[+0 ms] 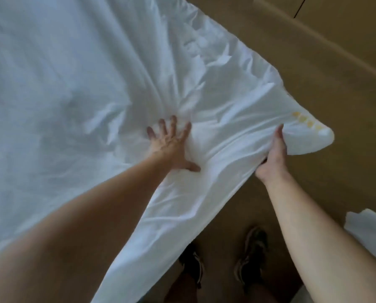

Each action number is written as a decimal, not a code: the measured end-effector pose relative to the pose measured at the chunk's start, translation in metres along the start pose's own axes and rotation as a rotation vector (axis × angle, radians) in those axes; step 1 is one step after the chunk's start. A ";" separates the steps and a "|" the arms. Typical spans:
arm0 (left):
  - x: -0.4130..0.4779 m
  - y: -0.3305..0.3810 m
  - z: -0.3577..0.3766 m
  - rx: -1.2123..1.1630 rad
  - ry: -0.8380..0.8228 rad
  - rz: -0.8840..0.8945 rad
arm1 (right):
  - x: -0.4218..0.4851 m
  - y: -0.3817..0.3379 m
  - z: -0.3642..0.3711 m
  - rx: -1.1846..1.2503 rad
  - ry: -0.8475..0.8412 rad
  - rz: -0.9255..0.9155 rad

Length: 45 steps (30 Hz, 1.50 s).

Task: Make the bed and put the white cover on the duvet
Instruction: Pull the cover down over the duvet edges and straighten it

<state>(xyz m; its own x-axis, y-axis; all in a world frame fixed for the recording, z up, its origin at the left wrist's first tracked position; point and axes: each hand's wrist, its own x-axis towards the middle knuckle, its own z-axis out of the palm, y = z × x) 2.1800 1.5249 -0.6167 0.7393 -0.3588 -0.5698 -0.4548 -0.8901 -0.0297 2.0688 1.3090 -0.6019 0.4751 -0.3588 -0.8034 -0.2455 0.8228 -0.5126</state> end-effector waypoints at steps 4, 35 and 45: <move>0.005 0.015 0.001 -0.047 -0.030 -0.123 | 0.013 -0.017 0.015 -0.379 -0.030 -0.147; -0.028 0.059 0.056 -0.242 0.064 -0.272 | 0.053 -0.024 0.004 -0.899 0.388 0.079; -0.067 0.010 0.076 -0.362 0.025 -0.518 | 0.043 0.063 0.066 -2.372 -0.561 -0.634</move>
<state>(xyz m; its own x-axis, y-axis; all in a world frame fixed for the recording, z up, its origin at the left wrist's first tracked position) 2.0886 1.5618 -0.6410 0.8322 0.1411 -0.5362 0.1582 -0.9873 -0.0143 2.1295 1.3744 -0.6486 0.7933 0.1534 -0.5892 0.0496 -0.9808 -0.1887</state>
